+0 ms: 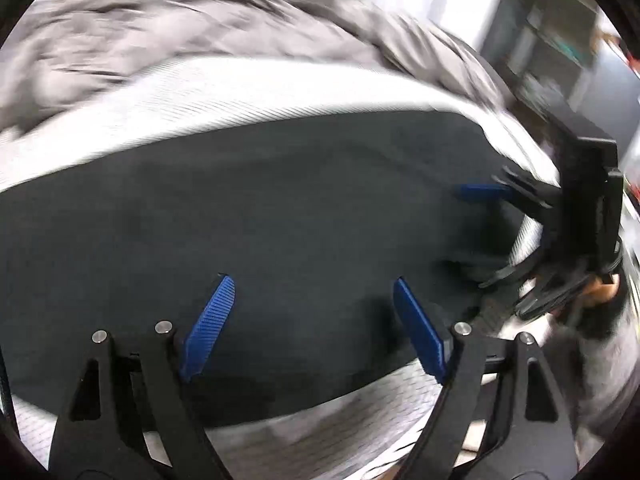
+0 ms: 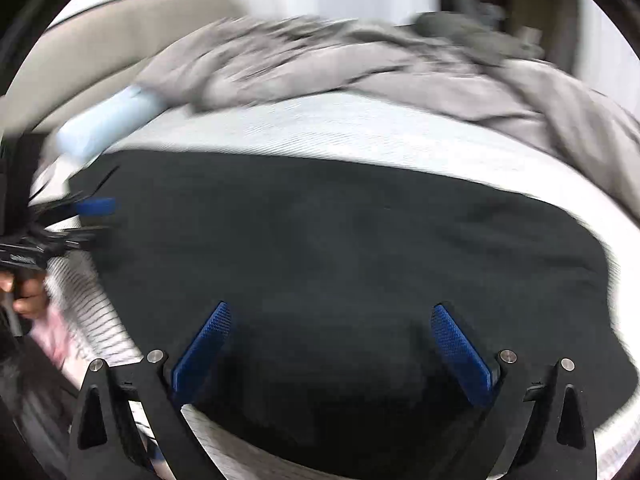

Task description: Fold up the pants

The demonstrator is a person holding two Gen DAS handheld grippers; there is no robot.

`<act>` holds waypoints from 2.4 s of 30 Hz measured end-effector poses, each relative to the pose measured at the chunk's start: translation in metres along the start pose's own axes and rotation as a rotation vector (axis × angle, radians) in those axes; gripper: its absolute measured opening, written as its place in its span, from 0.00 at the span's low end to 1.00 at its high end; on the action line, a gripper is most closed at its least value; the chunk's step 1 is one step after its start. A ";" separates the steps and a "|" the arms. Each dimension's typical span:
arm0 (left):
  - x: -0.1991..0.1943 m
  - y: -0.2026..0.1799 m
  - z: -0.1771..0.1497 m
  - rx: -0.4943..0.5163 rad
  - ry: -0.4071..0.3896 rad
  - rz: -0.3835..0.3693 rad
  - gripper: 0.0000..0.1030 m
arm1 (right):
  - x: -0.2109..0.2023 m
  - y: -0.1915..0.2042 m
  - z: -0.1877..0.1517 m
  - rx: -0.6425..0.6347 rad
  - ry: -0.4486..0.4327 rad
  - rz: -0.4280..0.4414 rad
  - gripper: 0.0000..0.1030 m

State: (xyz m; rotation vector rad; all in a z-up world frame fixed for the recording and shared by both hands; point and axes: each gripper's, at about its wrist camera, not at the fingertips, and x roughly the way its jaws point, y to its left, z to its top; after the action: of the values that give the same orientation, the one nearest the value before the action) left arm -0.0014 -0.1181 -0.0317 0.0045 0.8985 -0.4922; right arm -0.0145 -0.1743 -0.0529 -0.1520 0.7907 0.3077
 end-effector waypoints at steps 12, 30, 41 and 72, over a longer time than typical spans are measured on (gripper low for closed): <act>-0.002 0.006 -0.024 0.051 0.037 0.037 0.82 | -0.046 -0.198 -0.065 0.342 0.031 -0.491 1.00; 0.041 0.025 0.031 0.002 0.078 0.010 0.82 | -0.010 -0.132 -0.042 0.045 0.065 -0.347 0.94; 0.005 0.041 0.048 -0.045 -0.030 0.043 0.82 | -0.066 -0.170 -0.026 0.207 -0.074 -0.474 0.94; 0.049 0.139 0.085 -0.149 0.083 0.186 0.81 | 0.045 -0.188 0.018 0.227 0.147 -0.499 0.94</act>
State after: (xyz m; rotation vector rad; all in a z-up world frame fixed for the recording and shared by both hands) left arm 0.1451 -0.0321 -0.0422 -0.0271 1.0037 -0.2522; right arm 0.0891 -0.3378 -0.0688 -0.1544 0.8985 -0.2671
